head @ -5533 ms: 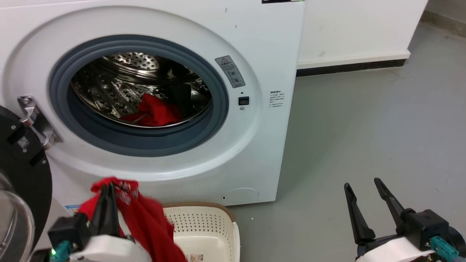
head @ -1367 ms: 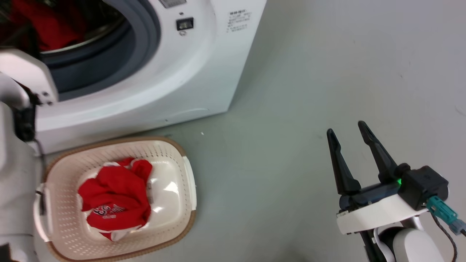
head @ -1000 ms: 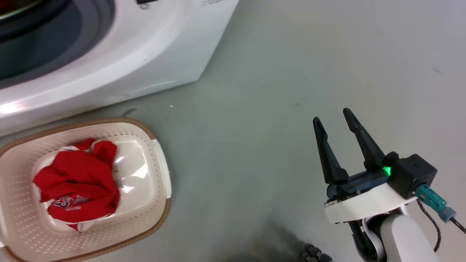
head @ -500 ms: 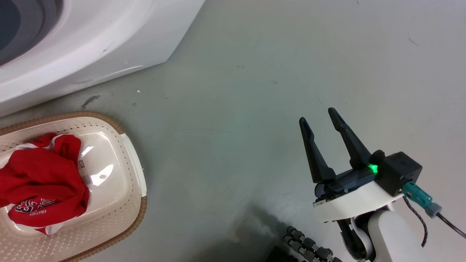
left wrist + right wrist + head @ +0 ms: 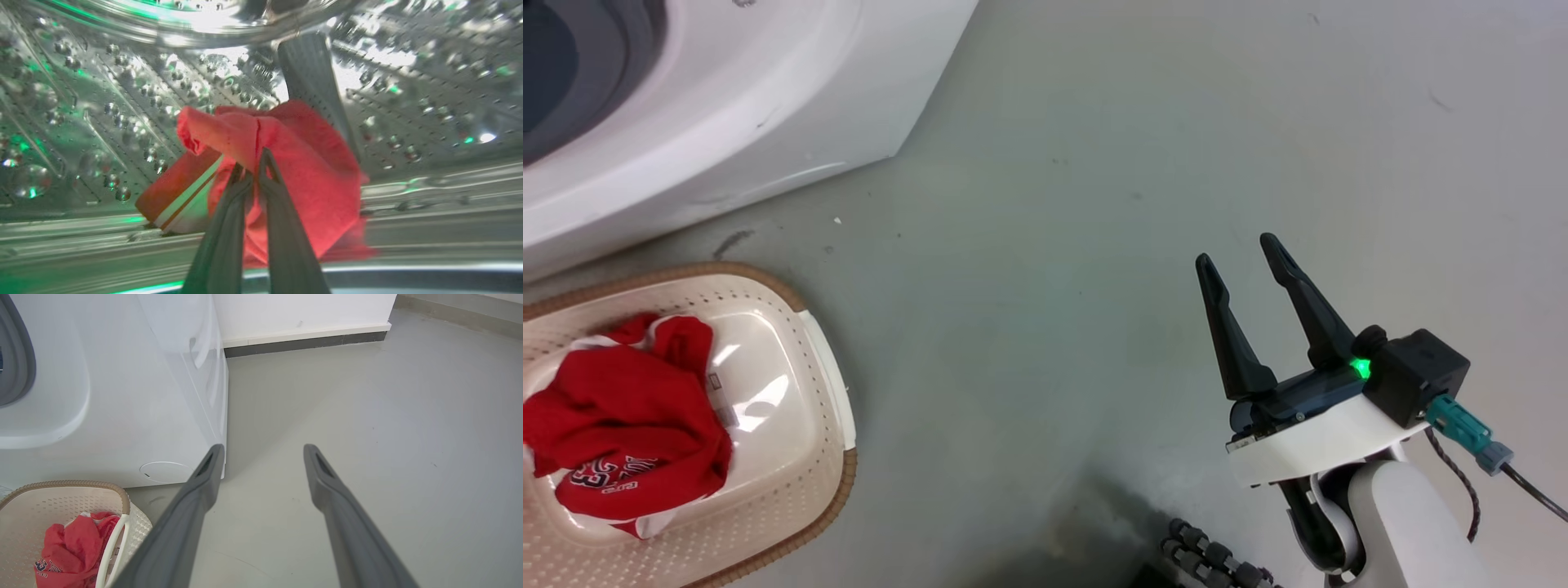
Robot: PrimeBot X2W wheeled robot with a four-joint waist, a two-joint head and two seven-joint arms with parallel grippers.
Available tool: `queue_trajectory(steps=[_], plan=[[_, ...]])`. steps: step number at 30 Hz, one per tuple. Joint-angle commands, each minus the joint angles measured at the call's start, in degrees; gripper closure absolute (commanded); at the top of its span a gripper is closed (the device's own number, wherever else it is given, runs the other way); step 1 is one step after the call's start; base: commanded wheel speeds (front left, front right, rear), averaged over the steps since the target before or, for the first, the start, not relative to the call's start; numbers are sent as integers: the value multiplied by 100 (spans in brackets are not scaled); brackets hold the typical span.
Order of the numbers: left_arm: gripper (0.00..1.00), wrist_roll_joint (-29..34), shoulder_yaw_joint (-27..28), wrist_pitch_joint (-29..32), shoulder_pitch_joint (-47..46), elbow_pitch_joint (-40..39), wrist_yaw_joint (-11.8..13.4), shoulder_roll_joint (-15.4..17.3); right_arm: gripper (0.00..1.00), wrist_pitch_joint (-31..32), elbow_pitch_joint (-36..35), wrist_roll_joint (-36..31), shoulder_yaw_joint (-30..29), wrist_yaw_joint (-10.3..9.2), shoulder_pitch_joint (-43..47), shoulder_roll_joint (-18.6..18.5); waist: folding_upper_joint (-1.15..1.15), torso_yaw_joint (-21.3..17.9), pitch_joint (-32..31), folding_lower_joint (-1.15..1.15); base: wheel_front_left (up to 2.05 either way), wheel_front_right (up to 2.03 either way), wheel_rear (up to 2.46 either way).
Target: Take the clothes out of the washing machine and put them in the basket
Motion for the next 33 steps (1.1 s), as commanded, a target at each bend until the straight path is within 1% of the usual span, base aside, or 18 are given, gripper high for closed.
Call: queue_trajectory(steps=[1, 4, 7, 12, 18, 25, 33], plan=[[100, -49, 32, -324, 141, 64, 55, -69, 0, -22, 26, -52, -40, -4, -16, 12, 0, 58, -140, -1, 0, 0, 0], [100, -102, 75, -1169, 269, 275, 149, -221, 0, 13, 37, -117, -114, -4, 33, 12, 0, 135, -347, -1, 0, 0, 0], [100, -184, 98, -2023, 447, 616, 240, -459, 0, 67, 51, -206, -200, -4, 124, 10, 0, 221, -662, -1, 0, 0, 0], [100, -350, 154, -3270, 838, 1187, 300, -804, 0, 209, 16, -327, -348, -5, 340, 10, 0, 351, -1223, -1, 0, 0, 0], [100, -592, 261, -4422, 1418, 1734, 286, -1164, 0, 460, -121, -487, -532, -4, 702, 11, 0, 480, -1916, -1, 0, 0, 0], [100, -806, 289, -5214, 1988, 1966, 220, -1541, 0, 743, -386, -613, -732, -4, 1138, 10, 0, 678, -2591, -1, 0, 0, 0], [100, -855, 134, -5583, 2587, 1618, 147, -1908, 0, 1006, -719, -750, -836, -4, 1543, 10, 0, 948, -3230, -1, 0, 0, 0]])
